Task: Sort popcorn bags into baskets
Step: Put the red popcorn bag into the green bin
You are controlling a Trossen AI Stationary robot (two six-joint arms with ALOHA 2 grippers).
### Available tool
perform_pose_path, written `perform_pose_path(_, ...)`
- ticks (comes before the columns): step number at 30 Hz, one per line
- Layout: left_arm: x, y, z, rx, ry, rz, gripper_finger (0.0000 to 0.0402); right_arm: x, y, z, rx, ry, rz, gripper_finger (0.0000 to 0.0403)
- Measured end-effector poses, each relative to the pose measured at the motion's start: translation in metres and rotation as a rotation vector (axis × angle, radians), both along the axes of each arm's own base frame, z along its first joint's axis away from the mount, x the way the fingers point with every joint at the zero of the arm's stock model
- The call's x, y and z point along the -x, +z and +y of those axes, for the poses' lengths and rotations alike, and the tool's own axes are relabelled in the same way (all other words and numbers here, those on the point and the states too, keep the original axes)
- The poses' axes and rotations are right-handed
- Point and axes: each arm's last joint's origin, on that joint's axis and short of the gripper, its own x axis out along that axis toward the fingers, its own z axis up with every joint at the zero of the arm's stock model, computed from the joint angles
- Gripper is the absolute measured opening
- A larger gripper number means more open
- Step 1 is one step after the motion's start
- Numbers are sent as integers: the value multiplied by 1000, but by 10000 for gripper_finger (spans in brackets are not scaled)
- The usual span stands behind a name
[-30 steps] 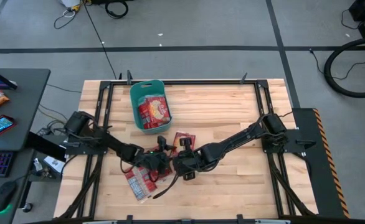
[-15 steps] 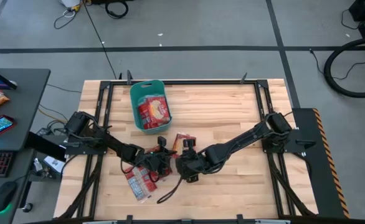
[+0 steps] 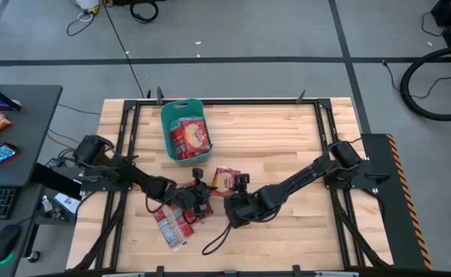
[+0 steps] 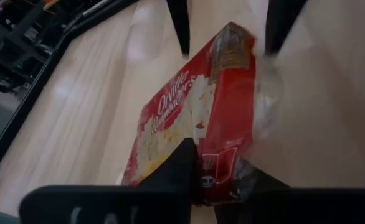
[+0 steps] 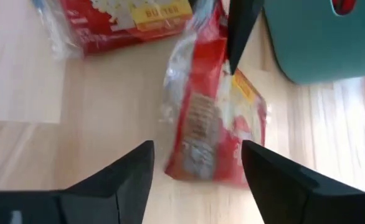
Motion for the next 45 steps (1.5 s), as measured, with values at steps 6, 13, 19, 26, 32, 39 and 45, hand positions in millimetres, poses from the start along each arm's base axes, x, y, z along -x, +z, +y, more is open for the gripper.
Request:
perform_pose_path(6, 1, 7, 2, 22, 10, -15, 36, 1, -12, 0, 31, 63, -16, 240)
perform_pose_path(13, -1, 9, 1, 63, -24, -32, 36, 2, -14, -3, 110, 34, -44, 209)
perform_pose_path(19, 0, 9, -1, 47, -46, -27, 45, -2, -14, -7, 108, 38, -51, 148)
perform_pose_path(26, 2, 11, -5, 45, -62, -27, 118, -1, -14, -9, 121, 32, -40, 64)
perform_pose_path(32, 14, 36, -5, 47, -79, -30, 185, 8, -4, -13, 145, -4, -10, 28)
perform_pose_path(39, 42, 71, 9, 68, -75, -72, 193, 17, 20, -16, 284, -28, -62, 37)
perform_pose_path(45, 75, 93, 25, 123, -77, -197, 178, 14, 28, -30, 434, -30, -50, 36)
